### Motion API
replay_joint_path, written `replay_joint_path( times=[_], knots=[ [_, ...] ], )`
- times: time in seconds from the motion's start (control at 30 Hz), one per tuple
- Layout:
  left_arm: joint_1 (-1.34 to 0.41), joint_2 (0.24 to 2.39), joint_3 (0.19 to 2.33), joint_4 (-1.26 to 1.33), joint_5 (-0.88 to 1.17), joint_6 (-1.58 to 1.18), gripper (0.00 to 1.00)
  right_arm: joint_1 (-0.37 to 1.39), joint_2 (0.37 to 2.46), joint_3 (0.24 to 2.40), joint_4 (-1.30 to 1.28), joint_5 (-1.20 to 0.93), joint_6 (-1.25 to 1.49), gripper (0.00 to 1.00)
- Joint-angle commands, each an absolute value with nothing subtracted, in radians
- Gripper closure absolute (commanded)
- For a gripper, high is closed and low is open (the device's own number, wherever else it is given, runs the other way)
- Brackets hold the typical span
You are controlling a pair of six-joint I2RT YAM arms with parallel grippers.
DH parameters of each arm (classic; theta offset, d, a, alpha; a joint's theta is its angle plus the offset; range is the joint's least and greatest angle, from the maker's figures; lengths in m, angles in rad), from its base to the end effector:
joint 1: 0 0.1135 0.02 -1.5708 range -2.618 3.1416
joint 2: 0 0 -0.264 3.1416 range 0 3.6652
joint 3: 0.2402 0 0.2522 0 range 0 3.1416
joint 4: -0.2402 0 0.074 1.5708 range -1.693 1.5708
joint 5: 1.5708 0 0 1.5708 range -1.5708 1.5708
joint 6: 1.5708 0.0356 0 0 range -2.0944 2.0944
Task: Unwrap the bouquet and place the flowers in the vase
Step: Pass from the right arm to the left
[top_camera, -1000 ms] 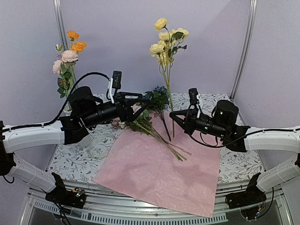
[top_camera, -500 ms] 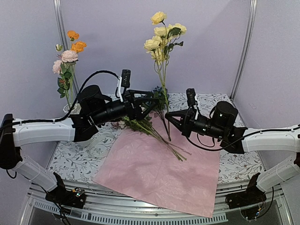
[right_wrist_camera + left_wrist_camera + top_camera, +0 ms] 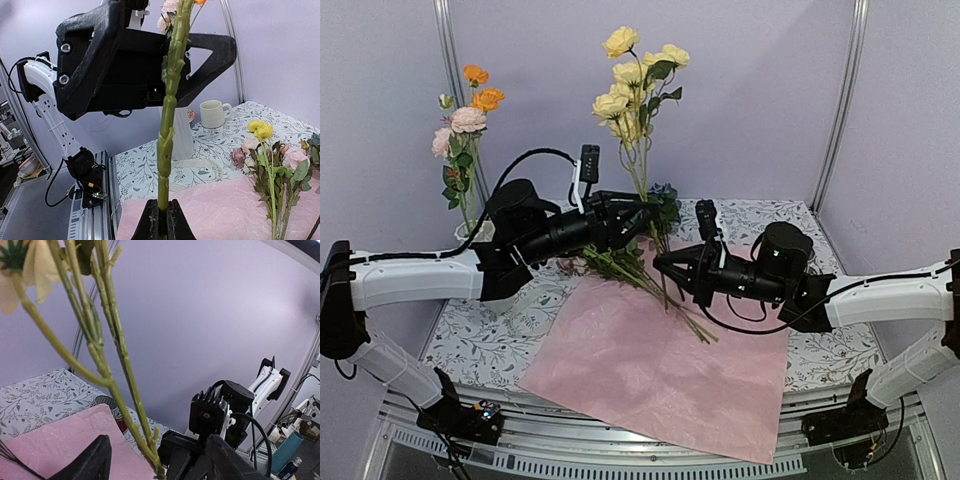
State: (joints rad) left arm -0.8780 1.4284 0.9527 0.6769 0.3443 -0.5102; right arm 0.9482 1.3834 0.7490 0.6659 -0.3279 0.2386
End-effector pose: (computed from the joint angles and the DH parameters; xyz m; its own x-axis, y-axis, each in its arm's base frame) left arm 0.2035 -0.2640 0.3375 -0.3455 -0.3035 -0.8880 0.8787 0.2275 -0.4196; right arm 0.1722 0.2596 0.2794 -0.2083 0.0935 -0.9736 -0.9340 0.2763 0.2264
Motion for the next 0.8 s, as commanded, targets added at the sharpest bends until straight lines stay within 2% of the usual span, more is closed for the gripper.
replay_joint_path(
  times=[0.0,0.37,0.77],
  knots=[
    [-0.885,1.431,0.985,0.7,0.335,-0.529,0.39,0.971,1.397,0.78,0.677,-0.328,0.2,0.97],
    [-0.875,1.376,0.951,0.698,0.3,-0.53,0.63,0.983,1.401,0.778,0.673,-0.331,0.193,0.97],
    [-0.862,1.354,0.925,0.699,0.282,-0.545,0.63,0.983,1.396,0.774,0.673,-0.324,0.187,0.97]
  ],
)
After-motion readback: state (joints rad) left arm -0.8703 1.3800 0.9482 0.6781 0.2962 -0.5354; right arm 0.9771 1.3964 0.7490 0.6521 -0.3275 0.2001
